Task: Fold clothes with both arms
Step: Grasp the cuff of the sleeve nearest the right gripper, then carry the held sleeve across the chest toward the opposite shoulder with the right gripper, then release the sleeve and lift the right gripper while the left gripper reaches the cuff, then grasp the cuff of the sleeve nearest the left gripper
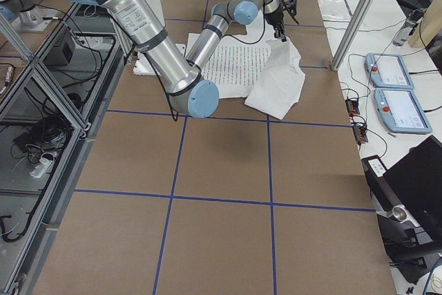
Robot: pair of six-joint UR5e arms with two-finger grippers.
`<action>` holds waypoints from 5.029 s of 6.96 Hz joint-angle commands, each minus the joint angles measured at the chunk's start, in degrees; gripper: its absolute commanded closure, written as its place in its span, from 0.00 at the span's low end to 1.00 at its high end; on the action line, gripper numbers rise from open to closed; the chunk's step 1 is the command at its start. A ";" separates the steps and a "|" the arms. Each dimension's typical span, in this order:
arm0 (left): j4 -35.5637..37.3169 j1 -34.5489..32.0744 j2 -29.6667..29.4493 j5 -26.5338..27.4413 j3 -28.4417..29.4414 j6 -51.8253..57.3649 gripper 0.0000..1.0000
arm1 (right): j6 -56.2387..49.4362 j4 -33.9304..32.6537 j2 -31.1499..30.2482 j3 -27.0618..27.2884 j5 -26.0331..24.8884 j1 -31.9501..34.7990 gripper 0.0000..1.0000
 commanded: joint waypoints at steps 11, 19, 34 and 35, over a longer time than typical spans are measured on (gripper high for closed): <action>-0.06 0.00 0.24 0.00 1.18 -0.01 0.00 | 9.84 17.58 22.88 -33.62 -23.83 -23.24 0.03; -6.26 9.34 -0.64 0.00 3.02 -5.07 0.00 | 2.61 1.97 19.05 -25.87 0.04 -6.05 0.00; -27.04 37.62 10.08 13.27 12.43 -27.96 0.39 | -24.17 -3.96 -14.65 8.48 16.95 10.42 0.00; -27.04 37.62 10.08 13.27 12.52 -27.96 0.39 | -24.08 -3.96 -14.65 8.48 16.86 10.33 0.00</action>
